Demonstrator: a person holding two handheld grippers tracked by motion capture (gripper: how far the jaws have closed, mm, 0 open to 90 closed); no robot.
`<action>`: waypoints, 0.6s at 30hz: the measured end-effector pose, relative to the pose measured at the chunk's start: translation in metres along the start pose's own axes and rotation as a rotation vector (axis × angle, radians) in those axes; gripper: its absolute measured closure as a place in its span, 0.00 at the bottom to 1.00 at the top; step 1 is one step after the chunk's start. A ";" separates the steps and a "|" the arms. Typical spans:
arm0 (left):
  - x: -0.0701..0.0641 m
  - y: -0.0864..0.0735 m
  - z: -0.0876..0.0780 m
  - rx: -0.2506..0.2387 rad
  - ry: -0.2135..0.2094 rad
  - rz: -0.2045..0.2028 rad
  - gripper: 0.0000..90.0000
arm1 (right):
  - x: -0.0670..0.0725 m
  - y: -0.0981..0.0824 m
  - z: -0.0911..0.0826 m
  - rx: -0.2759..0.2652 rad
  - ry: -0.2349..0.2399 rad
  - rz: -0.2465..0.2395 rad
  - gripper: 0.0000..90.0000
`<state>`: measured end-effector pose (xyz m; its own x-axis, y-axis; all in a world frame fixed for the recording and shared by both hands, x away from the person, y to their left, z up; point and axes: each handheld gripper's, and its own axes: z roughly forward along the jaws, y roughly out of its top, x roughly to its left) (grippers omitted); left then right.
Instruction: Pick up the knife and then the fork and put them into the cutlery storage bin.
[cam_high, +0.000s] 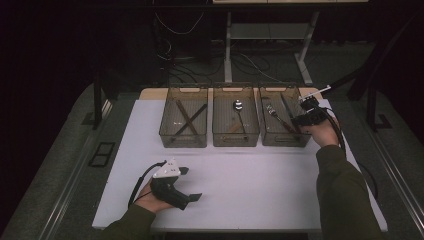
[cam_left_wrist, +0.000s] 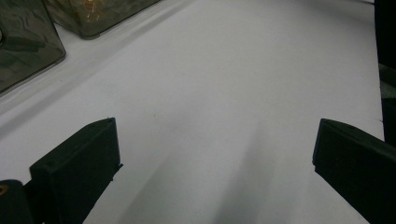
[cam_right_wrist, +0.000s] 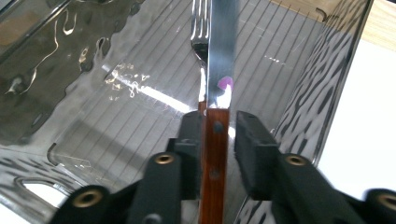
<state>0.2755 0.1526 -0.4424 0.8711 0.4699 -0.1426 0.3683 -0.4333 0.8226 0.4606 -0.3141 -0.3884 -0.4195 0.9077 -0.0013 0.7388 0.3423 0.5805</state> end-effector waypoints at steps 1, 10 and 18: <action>0.000 0.000 0.000 0.000 0.000 0.001 0.00 | 0.000 0.000 0.000 0.001 0.002 0.000 0.74; 0.000 0.000 0.000 0.001 -0.001 0.000 0.01 | -0.002 -0.001 -0.006 -0.036 0.044 0.021 0.60; 0.000 0.000 0.000 0.000 0.000 -0.002 0.01 | 0.004 -0.004 -0.019 -0.096 0.065 0.004 0.39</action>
<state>0.2757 0.1524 -0.4427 0.8703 0.4708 -0.1444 0.3703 -0.4322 0.8222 0.4466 -0.3163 -0.3754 -0.4525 0.8903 0.0521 0.6880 0.3113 0.6556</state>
